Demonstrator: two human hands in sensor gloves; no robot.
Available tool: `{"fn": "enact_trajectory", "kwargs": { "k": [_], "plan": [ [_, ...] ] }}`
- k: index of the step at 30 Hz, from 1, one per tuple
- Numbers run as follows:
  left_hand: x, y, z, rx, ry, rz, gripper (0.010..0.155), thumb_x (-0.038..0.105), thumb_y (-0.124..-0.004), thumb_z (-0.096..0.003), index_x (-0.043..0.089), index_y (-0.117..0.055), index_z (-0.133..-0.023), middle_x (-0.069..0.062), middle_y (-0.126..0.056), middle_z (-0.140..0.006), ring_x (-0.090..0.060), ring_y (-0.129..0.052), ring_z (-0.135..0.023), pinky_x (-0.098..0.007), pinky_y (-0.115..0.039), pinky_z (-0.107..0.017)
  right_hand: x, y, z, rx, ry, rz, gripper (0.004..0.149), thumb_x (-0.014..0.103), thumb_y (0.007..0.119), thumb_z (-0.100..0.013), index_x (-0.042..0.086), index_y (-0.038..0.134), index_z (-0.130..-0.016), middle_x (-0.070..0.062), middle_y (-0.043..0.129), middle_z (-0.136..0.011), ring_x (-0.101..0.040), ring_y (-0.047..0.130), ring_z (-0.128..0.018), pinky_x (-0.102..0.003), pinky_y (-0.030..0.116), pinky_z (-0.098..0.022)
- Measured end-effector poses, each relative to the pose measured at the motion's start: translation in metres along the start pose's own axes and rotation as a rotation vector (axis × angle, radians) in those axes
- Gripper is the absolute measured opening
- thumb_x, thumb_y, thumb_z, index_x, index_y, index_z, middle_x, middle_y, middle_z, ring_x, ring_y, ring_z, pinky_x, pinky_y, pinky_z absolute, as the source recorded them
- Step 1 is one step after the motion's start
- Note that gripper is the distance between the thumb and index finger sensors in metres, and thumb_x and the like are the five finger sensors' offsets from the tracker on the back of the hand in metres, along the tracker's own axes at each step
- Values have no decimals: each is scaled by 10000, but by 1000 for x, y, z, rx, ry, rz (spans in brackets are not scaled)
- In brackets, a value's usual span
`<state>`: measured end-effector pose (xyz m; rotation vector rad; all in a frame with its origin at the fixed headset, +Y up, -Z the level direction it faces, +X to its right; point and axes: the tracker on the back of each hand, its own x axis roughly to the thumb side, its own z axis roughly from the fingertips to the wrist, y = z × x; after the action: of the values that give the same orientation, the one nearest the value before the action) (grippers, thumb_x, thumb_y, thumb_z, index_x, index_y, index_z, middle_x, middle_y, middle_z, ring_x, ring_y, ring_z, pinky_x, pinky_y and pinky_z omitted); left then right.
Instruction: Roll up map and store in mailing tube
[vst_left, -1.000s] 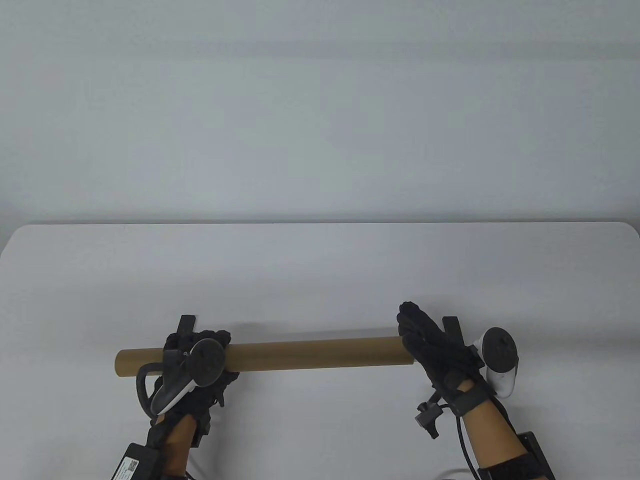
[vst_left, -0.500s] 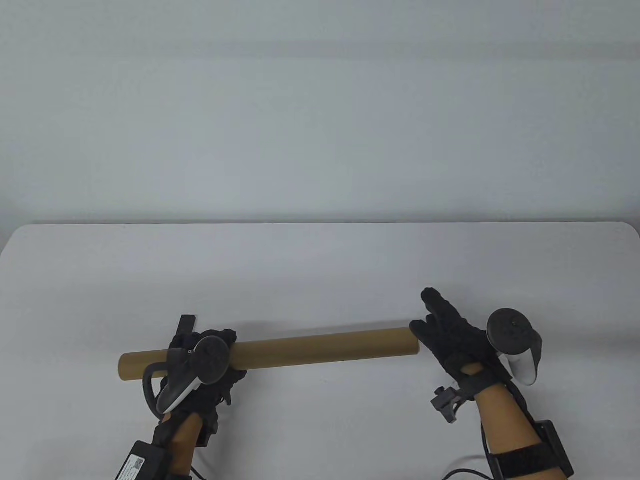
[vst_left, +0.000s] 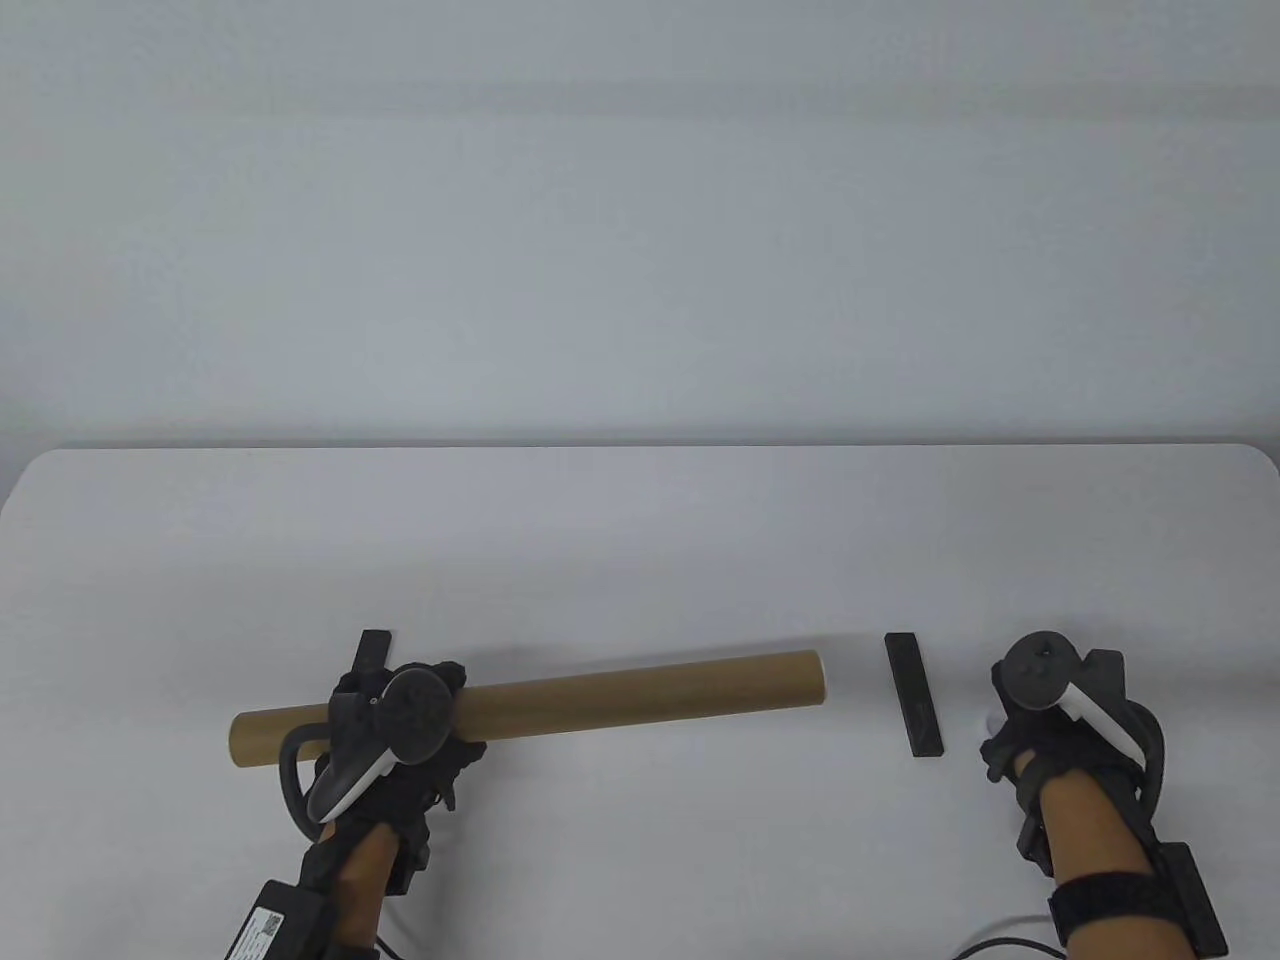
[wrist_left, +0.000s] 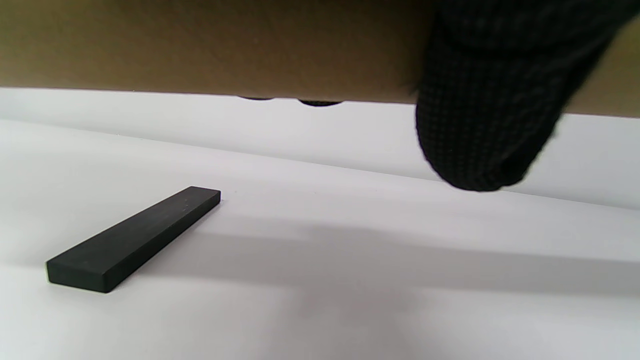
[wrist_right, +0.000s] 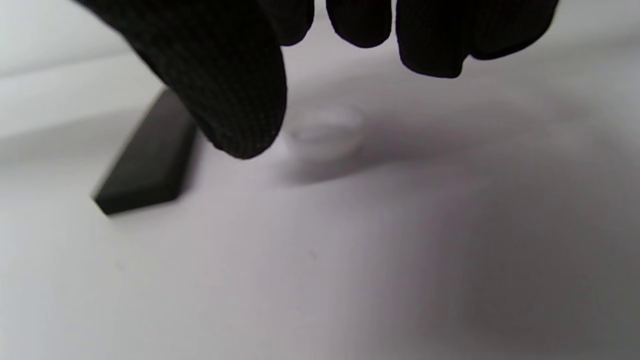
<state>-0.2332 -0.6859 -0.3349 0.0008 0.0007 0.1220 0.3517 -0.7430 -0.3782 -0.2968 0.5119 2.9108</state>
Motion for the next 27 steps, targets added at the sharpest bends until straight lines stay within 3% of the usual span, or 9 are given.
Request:
{"fn": "enact_trajectory", "kwargs": {
  "k": [5,12,16,20,22,27],
  "plan": [
    [1,-2,0,-7,0,-15,732,609,-1036,-277,447,-700,-906,104,-815,-930,-222,-836,-909,-515,-517,-809,0,13,-11,22,20,-6,815,268,938,-483,82,485,-1134,-298,448,-1120,-635,646,-898,-682,605,-617],
    [3,-2,0,-18,-1,-27,732,610,-1036,-276,449,-700,-907,103,-815,-930,-220,-836,-910,-515,-516,-810,11,12,-13,-101,29,44,622,237,945,-470,70,737,-1032,-247,710,-1006,-478,865,-764,-553,792,-546],
    [3,-1,0,-13,-4,-17,731,612,-1034,-277,450,-700,-906,107,-817,-929,-219,-837,-909,-514,-518,-810,11,8,-9,-105,9,7,610,261,951,-461,59,769,-1007,-256,758,-965,-453,922,-723,-537,829,-507],
    [2,0,0,-9,-3,0,733,614,-1034,-275,449,-700,-907,106,-816,-930,-218,-839,-908,-514,-520,-809,27,-14,7,-242,-139,-251,635,279,921,-478,40,715,-1029,-267,730,-964,-472,918,-712,-560,807,-493],
    [1,1,0,-1,0,10,733,616,-1033,-275,450,-700,-906,105,-817,-929,-219,-839,-908,-514,-521,-808,43,-27,21,-303,-292,-441,640,294,897,-493,40,689,-1042,-267,713,-973,-493,894,-736,-581,789,-501],
    [-1,2,1,3,0,44,734,616,-1032,-276,448,-700,-908,104,-818,-928,-219,-840,-906,-515,-525,-807,80,-35,45,-285,-615,-947,637,321,860,-522,26,674,-1055,-271,719,-968,-519,873,-752,-605,765,-507]
  ]
}}
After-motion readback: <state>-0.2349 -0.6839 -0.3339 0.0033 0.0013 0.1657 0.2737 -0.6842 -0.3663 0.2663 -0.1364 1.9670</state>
